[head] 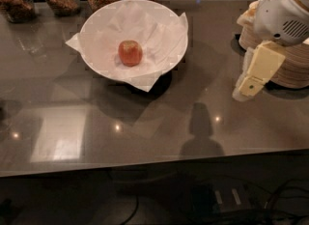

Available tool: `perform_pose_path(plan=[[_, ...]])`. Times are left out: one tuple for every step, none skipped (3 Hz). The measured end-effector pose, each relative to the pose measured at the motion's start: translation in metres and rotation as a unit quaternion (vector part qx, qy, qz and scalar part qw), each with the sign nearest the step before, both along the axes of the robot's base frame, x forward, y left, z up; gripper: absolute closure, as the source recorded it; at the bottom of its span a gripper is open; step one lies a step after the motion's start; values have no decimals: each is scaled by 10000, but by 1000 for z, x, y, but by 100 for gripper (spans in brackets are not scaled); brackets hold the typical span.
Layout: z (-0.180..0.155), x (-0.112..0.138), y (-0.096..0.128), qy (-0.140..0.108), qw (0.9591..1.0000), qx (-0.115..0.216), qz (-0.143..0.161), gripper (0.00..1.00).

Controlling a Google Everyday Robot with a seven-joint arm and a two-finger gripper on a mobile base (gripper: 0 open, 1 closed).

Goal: Pick apple from white bowl

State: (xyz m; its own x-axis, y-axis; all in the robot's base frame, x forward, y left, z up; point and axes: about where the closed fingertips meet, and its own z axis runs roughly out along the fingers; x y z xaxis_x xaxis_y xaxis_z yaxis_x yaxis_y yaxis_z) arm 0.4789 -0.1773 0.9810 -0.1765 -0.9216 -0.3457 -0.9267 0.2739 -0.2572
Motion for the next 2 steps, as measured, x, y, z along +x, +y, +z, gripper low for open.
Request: perform_pose_path(plan=[[4, 41, 38, -252, 9983, 529, -13, 0], [9, 82, 81, -481, 9938, 993, -138, 0]])
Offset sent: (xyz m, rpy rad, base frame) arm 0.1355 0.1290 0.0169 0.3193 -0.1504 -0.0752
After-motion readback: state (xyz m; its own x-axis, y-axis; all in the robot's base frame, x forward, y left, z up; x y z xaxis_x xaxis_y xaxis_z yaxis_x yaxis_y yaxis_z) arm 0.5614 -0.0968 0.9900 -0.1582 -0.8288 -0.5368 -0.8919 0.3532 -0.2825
